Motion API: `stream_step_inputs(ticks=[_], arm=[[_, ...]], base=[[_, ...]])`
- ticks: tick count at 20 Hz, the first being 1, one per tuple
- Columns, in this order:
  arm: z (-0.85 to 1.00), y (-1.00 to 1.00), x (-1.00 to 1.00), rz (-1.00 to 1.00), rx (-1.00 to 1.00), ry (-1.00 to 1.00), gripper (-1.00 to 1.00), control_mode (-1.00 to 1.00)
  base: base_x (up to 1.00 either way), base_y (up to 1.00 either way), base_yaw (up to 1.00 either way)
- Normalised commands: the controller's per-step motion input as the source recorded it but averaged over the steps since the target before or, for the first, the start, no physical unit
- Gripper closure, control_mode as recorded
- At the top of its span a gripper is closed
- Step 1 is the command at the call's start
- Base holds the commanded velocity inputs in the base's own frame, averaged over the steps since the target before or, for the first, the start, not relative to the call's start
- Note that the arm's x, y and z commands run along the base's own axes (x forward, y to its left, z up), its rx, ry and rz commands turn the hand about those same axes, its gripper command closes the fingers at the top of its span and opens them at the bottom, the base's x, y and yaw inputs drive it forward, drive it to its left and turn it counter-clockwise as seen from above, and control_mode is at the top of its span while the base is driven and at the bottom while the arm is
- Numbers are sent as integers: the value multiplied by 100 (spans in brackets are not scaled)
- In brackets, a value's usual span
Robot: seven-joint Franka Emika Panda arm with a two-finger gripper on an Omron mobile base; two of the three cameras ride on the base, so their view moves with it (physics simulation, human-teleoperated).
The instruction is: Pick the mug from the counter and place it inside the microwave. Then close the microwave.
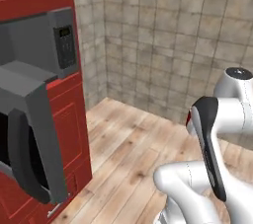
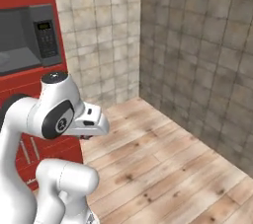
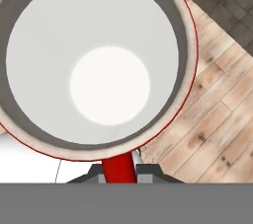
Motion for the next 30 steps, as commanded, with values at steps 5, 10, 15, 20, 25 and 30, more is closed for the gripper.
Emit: stream_step_inputs(ticks=[5, 10, 15, 20, 25, 30], arm=[[0, 0, 0, 0, 0, 0, 100, 100], [0, 0, 0, 0, 0, 0, 100, 100], [0, 0, 0, 0, 0, 0, 100, 100], [0, 0, 0, 0, 0, 0, 100, 100], [0, 0, 0, 0, 0, 0, 100, 100], [0, 0, 0, 0, 0, 0, 100, 100]], base=[[34, -3, 58], [46, 0, 56], [48, 0, 52], [47, 0, 46], [25, -4, 31], [5, -12, 2]])
